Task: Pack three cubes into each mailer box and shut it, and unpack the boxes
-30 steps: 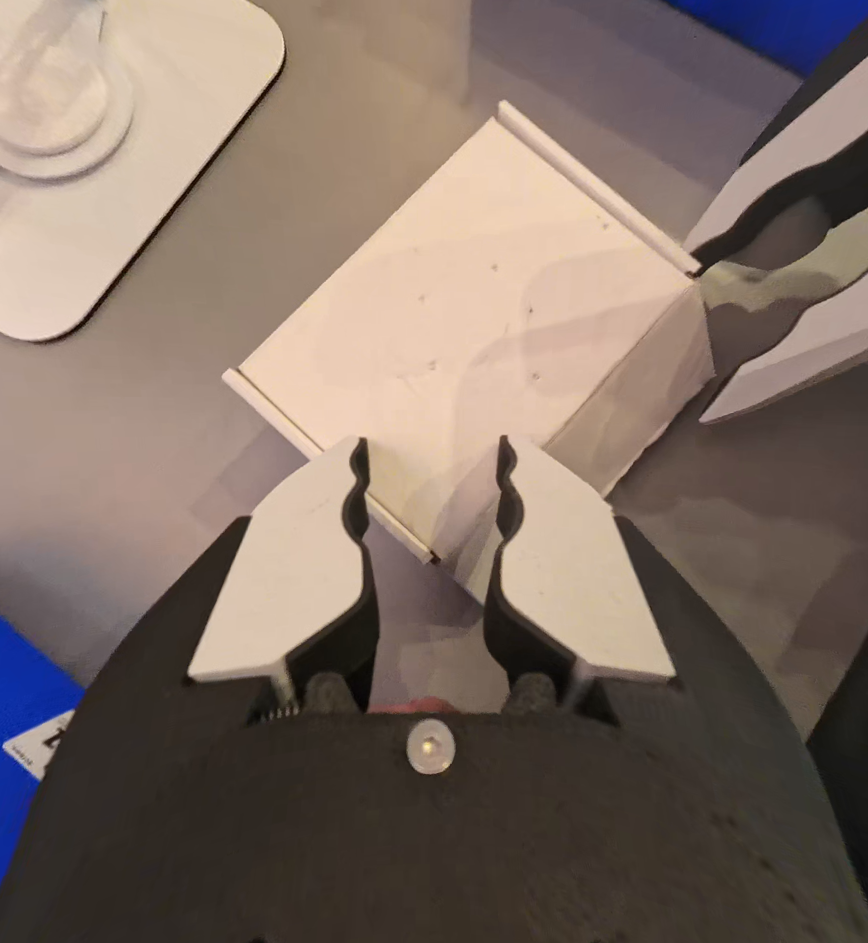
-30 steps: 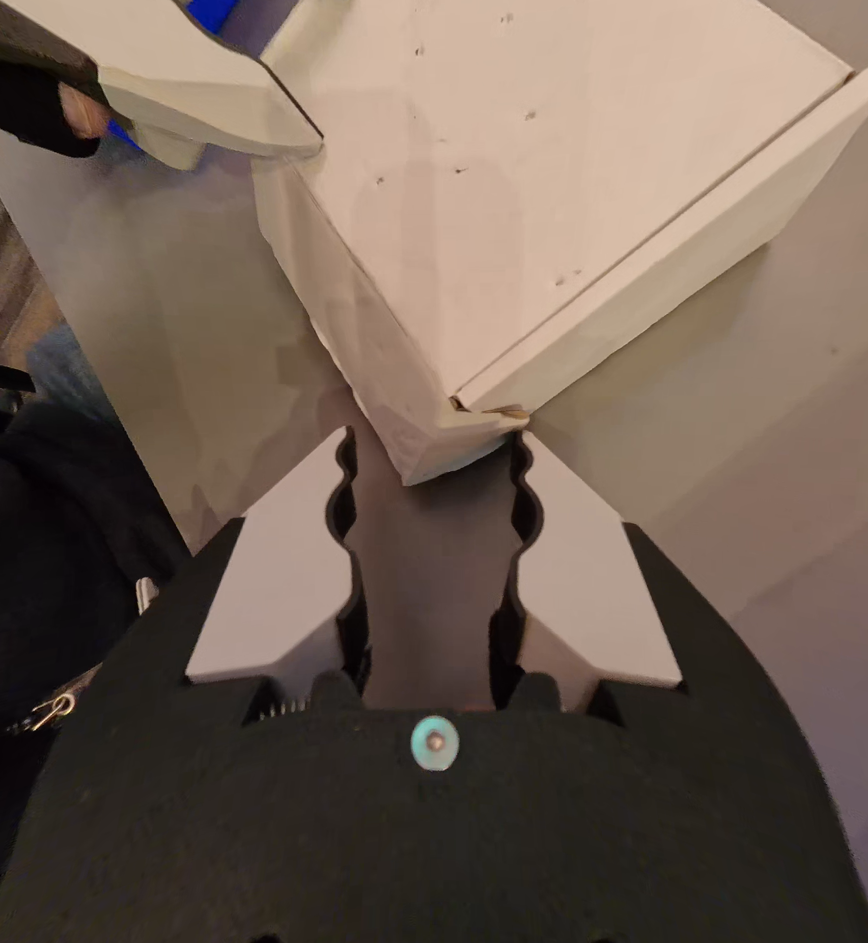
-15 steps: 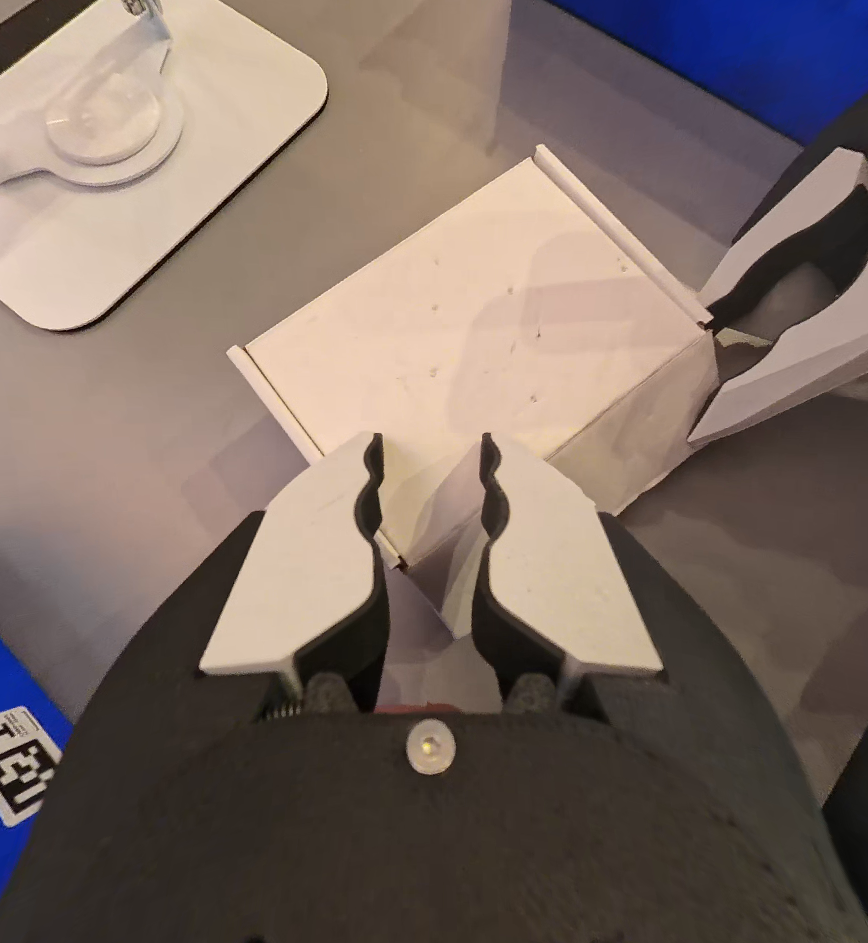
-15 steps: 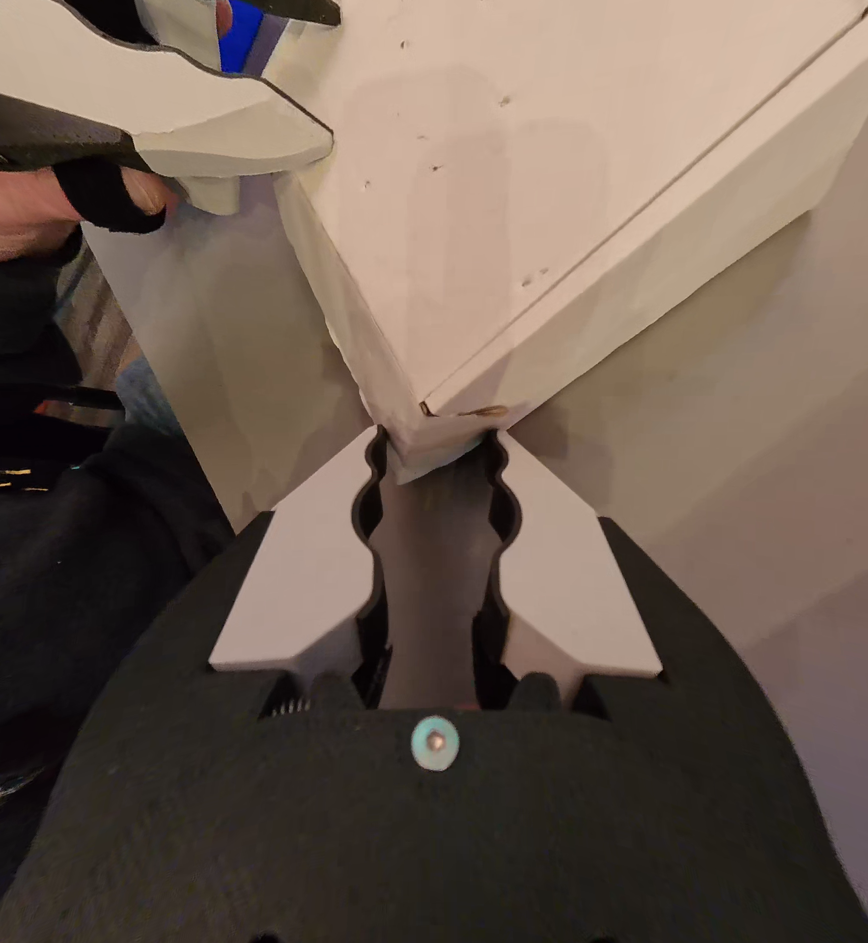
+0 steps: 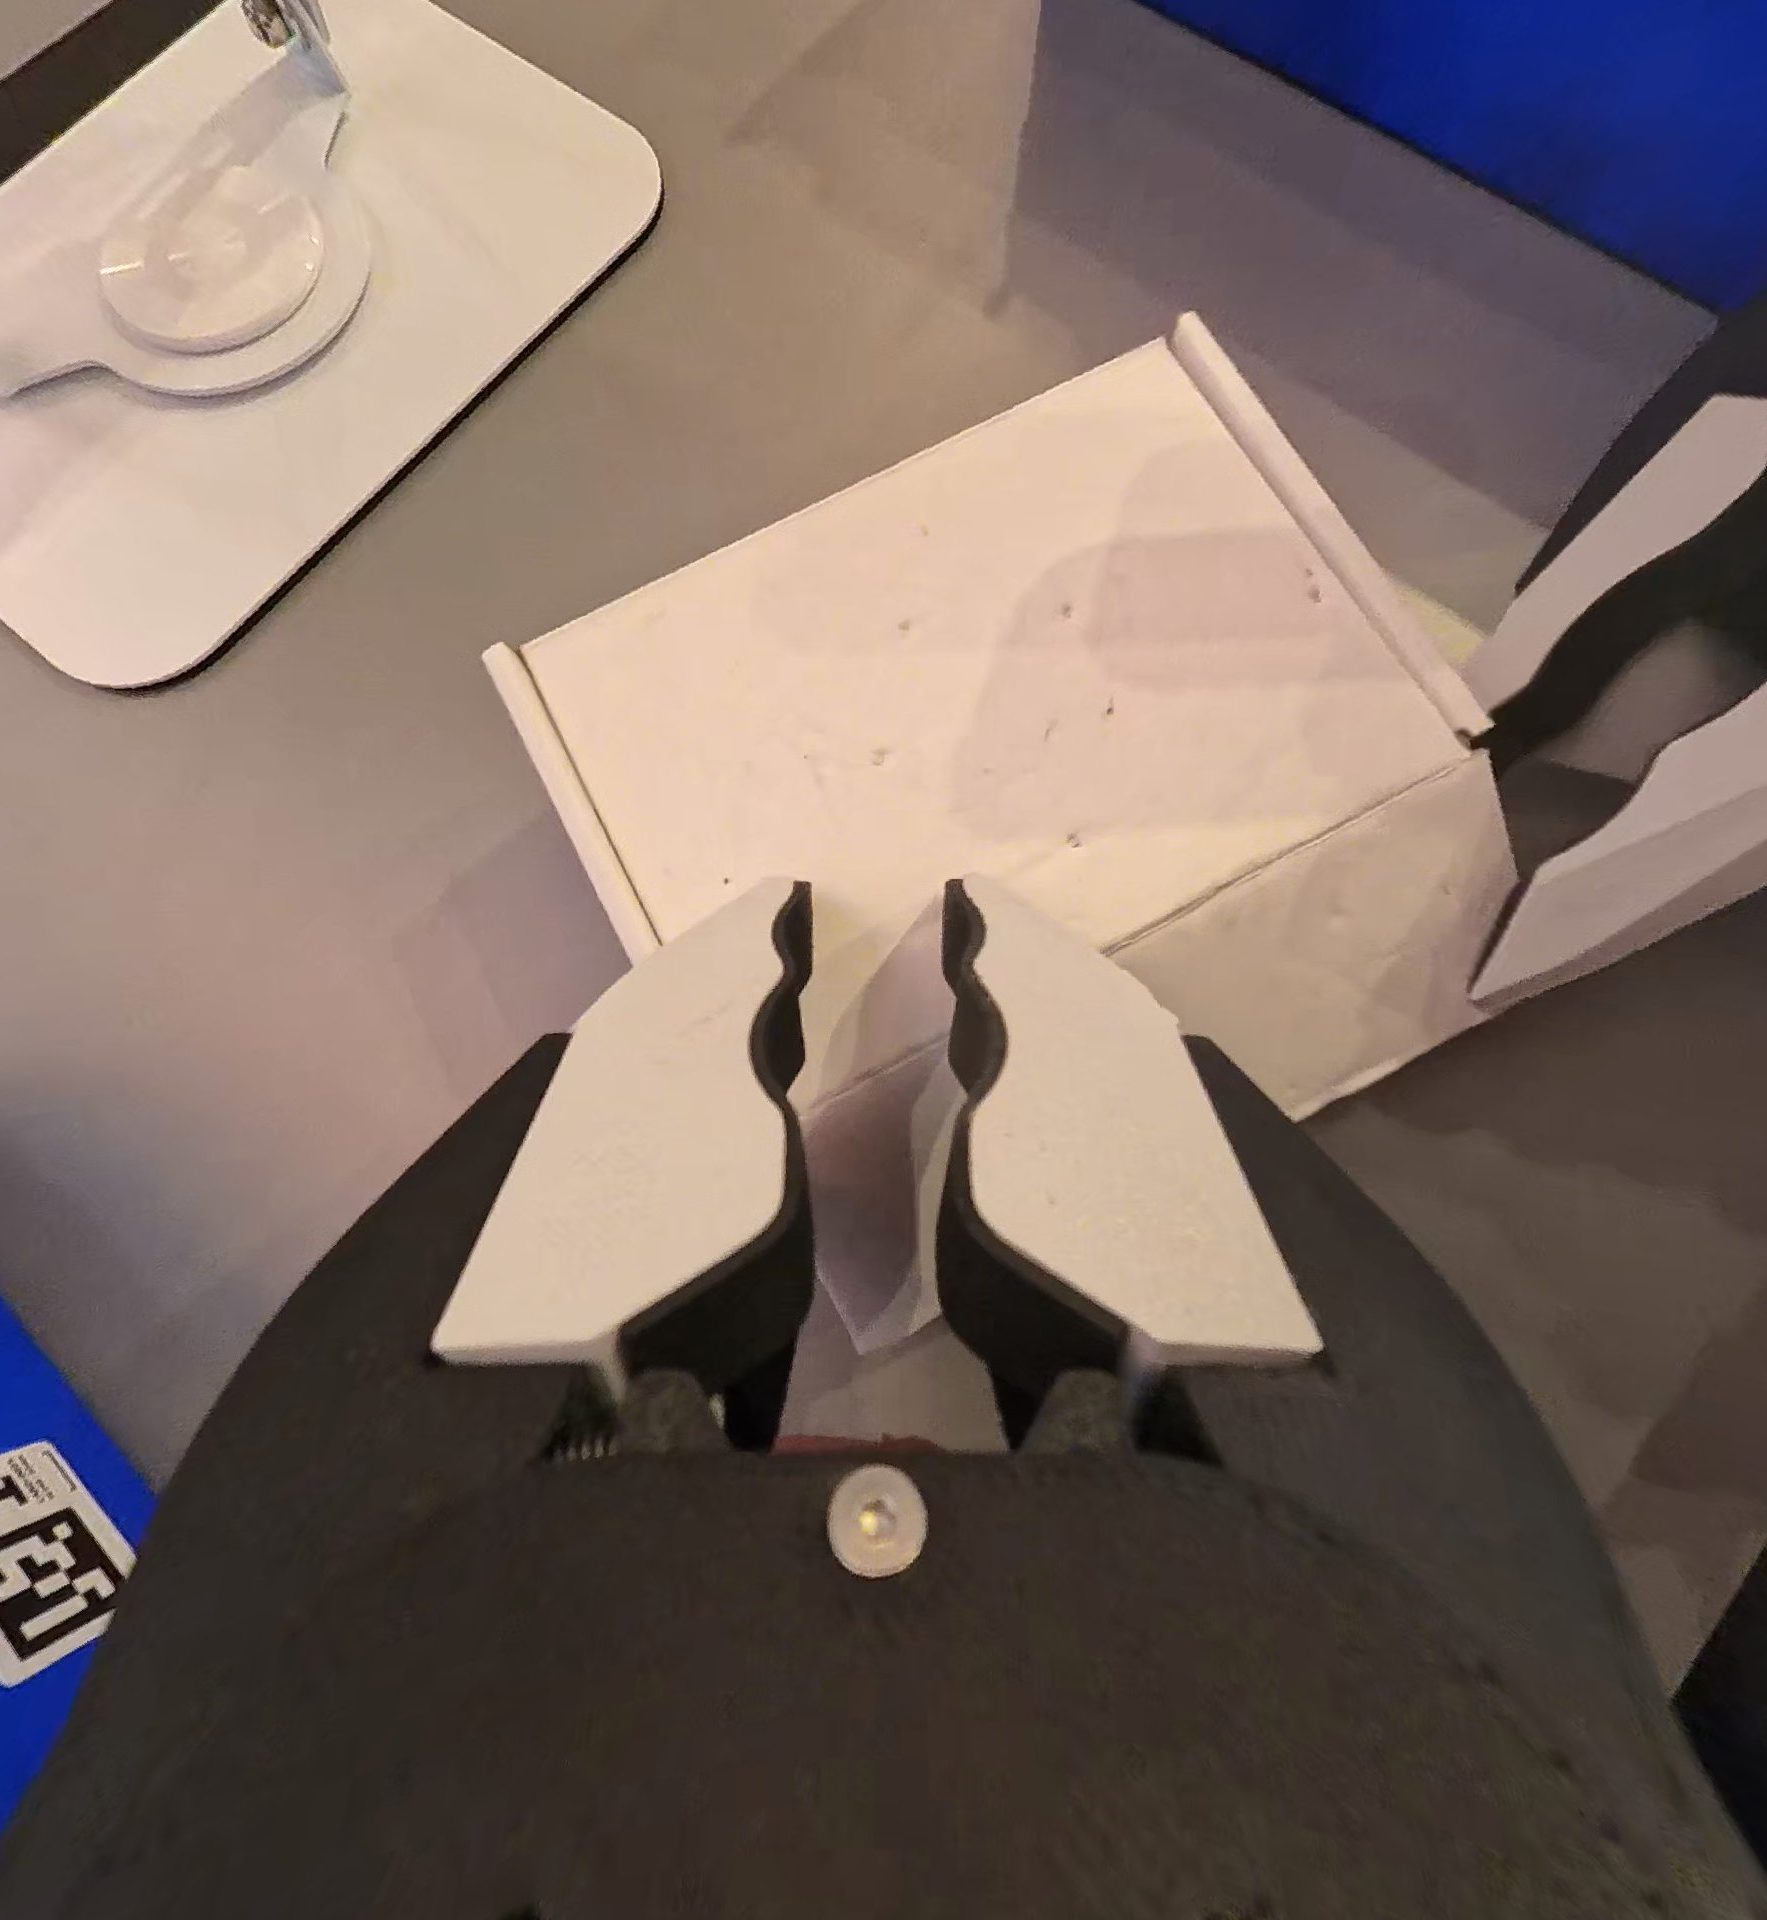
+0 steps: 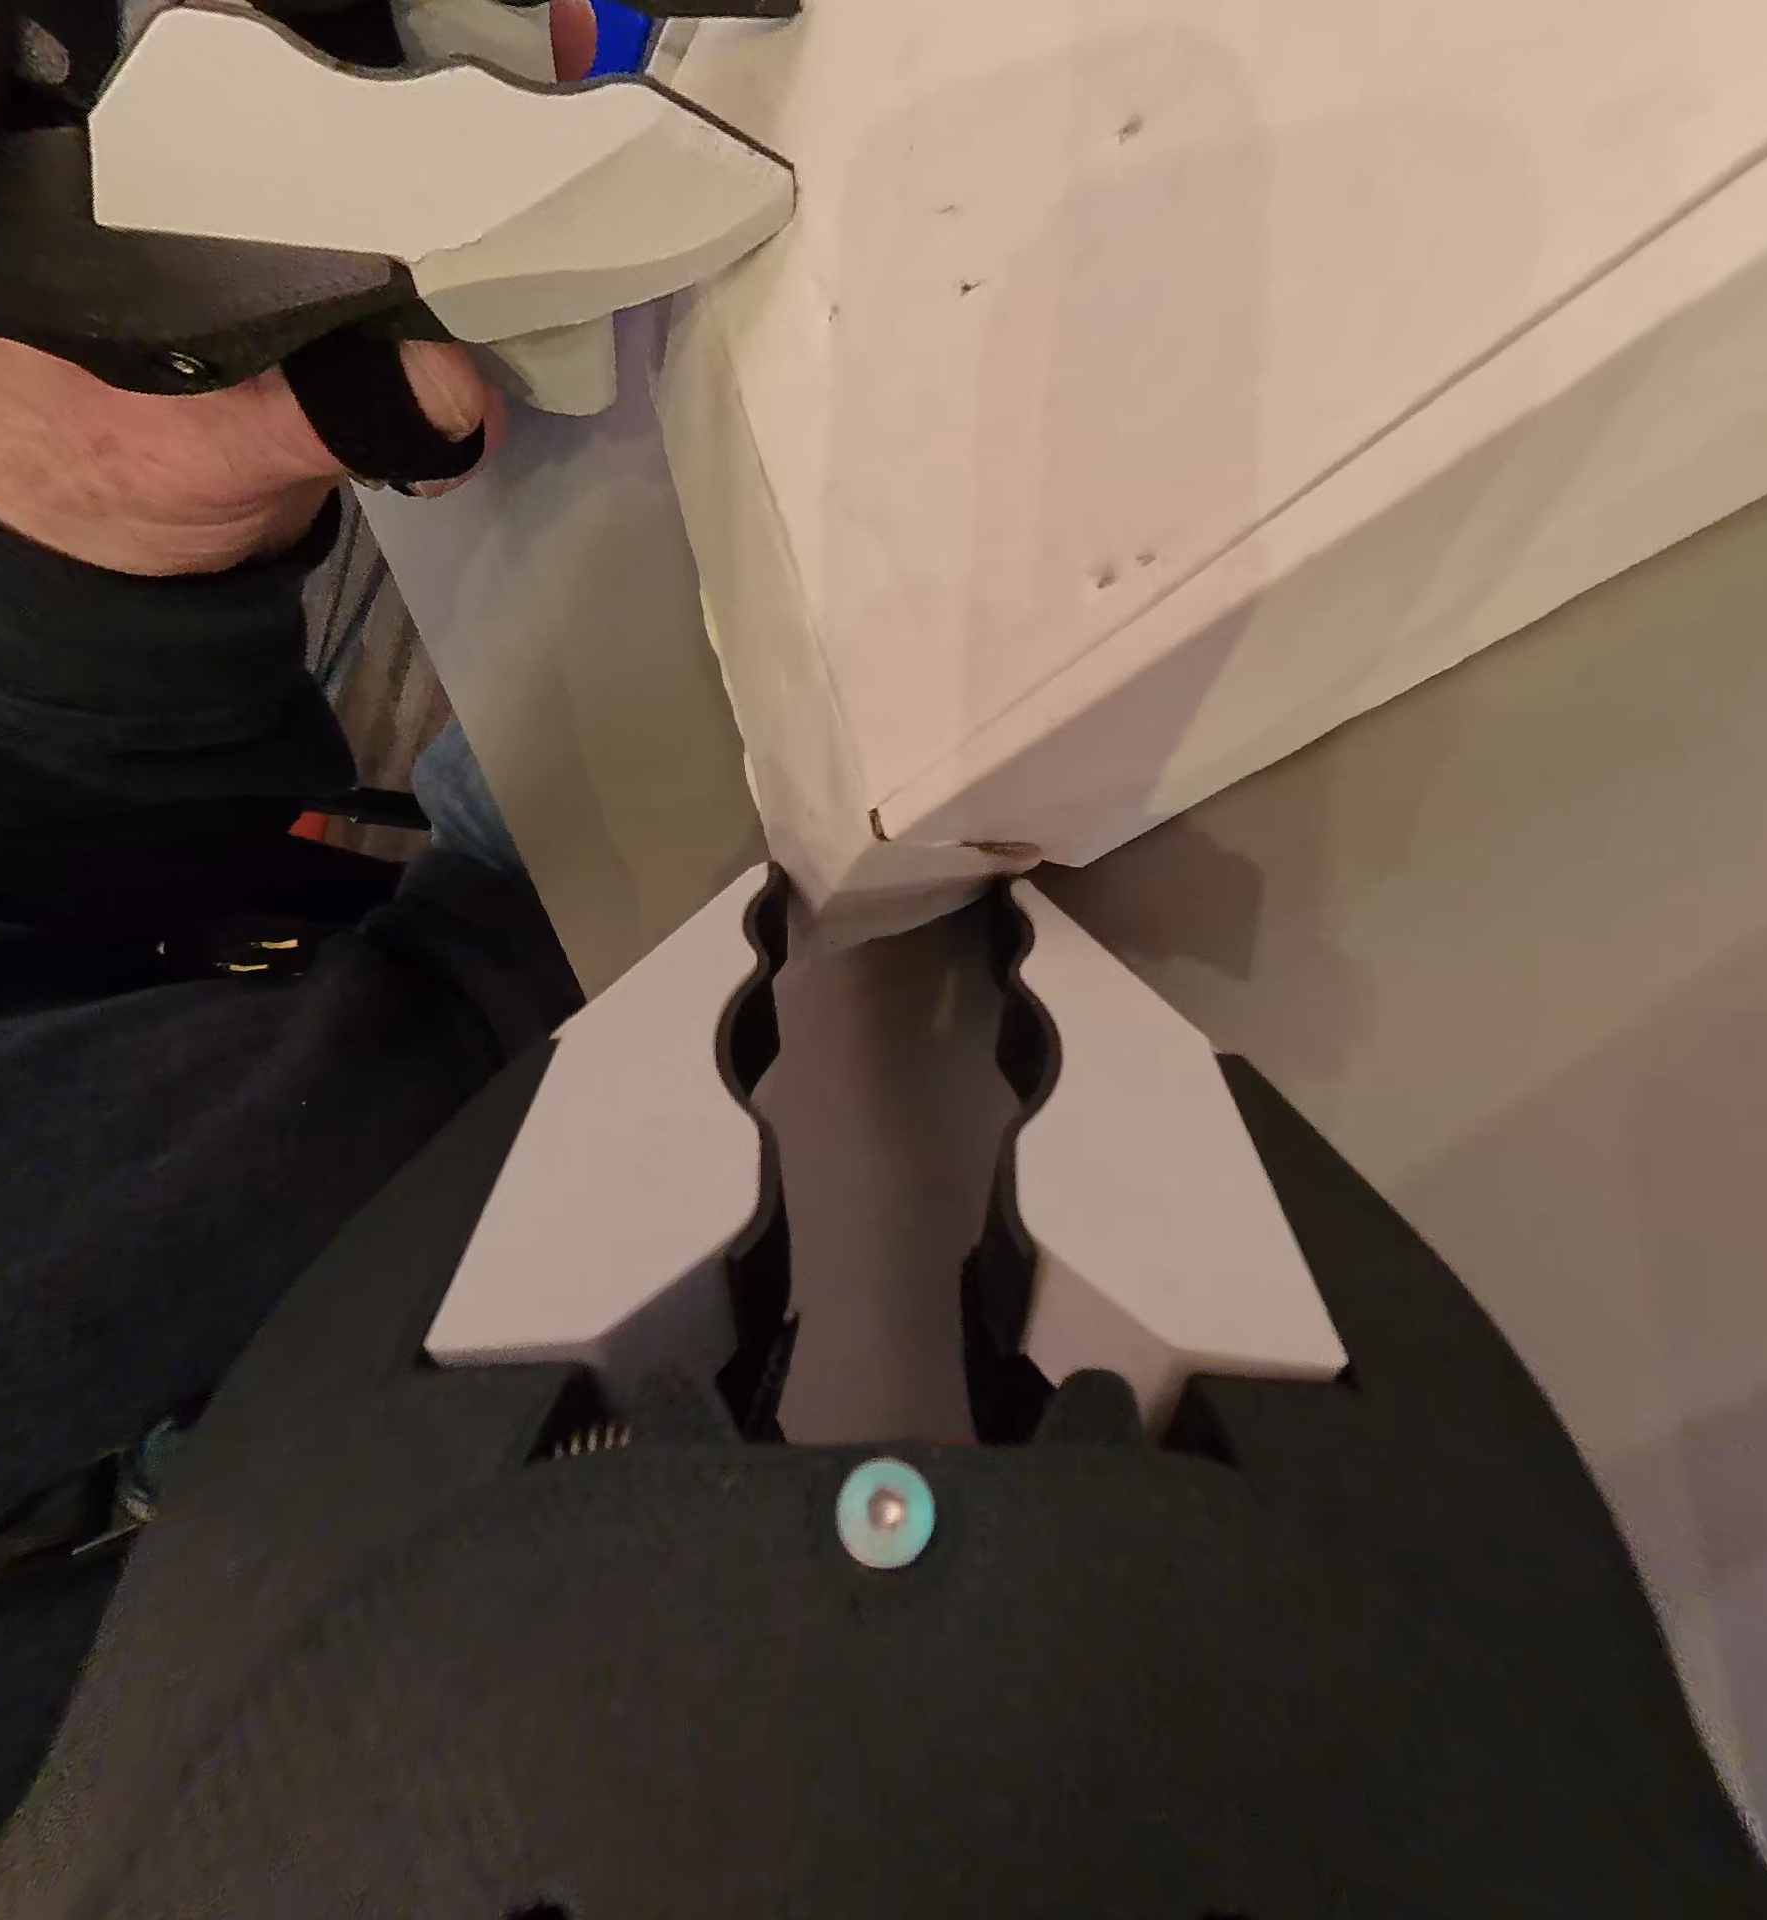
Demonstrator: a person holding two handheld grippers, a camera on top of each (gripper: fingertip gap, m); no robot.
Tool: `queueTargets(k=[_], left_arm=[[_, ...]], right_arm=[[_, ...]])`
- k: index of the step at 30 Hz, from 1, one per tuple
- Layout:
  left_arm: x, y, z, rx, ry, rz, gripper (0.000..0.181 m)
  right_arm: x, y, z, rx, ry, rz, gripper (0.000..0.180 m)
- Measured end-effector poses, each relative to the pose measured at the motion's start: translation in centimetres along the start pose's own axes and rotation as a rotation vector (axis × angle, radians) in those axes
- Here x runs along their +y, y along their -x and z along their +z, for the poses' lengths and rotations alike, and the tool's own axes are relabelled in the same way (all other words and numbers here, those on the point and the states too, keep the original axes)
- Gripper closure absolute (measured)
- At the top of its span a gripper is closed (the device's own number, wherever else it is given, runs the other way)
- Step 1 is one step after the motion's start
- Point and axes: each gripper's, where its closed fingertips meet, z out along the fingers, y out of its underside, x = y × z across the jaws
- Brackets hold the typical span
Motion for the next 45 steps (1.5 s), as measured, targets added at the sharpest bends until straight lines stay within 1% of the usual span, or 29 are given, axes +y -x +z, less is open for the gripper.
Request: queueTargets(k=[1, 11, 17, 21, 23, 26, 30, 31, 33, 35, 36, 38, 39, 41, 45], left_arm=[[0.0, 0.0, 0.0, -0.001, 0.0, 0.002, 0.156], [-0.1, -0.1, 0.1, -0.006, 0.002, 0.008, 0.159], [-0.1, -0.2, 0.1, -0.004, 0.005, 0.012, 0.16], [-0.1, -0.1, 0.1, 0.003, 0.012, 0.011, 0.16], [-0.2, -0.1, 0.1, 0.001, 0.018, 0.013, 0.16], [-0.1, -0.2, 0.1, 0.006, 0.022, 0.004, 0.16], [-0.1, -0.3, 0.0, 0.002, 0.032, -0.005, 0.16], [-0.1, -0.3, 0.0, 0.006, 0.037, -0.009, 0.16], [0.0, -0.7, -0.1, 0.019, 0.048, -0.019, 0.16], [0.0, -0.9, -0.3, 0.021, 0.063, -0.025, 0.159], [0.1, -1.2, -0.4, 0.032, 0.071, -0.029, 0.156], [0.3, -2.0, -0.9, 0.082, 0.066, -0.057, 0.14], [0.7, -2.0, -1.3, 0.081, 0.064, -0.068, 0.136], [1.9, -0.7, -2.4, 0.014, 0.063, -0.1, 0.119], [3.3, -0.1, -4.3, 0.029, -0.007, -0.228, 0.119]], right_arm=[[0.0, 0.0, 0.0, -0.003, 0.001, 0.0, 0.143], [0.2, 1.3, 0.5, -0.084, -0.003, 0.042, 0.143], [0.3, 1.4, 0.6, -0.071, 0.006, 0.029, 0.142], [0.4, 1.0, 0.3, -0.03, 0.006, 0.008, 0.144], [0.4, 0.2, -0.1, 0.008, -0.004, -0.006, 0.153], [0.4, -1.2, -0.8, 0.073, -0.011, -0.023, 0.147], [-0.4, -0.8, -1.8, 0.149, -0.03, -0.131, 0.153], [-0.7, -0.6, -2.1, 0.159, -0.035, -0.154, 0.153], [-1.0, -0.6, -2.4, 0.198, -0.029, -0.213, 0.143], [-1.1, -1.0, -2.3, 0.233, -0.014, -0.246, 0.138], [-1.0, -1.2, -2.2, 0.242, -0.005, -0.248, 0.14], [-0.8, -1.5, -2.1, 0.258, 0.01, -0.254, 0.144], [-0.7, -1.6, -2.1, 0.26, 0.011, -0.259, 0.144], [-0.8, -1.3, -2.1, 0.247, -0.001, -0.265, 0.145], [-0.8, -1.4, -1.8, 0.246, 0.014, -0.287, 0.143]])
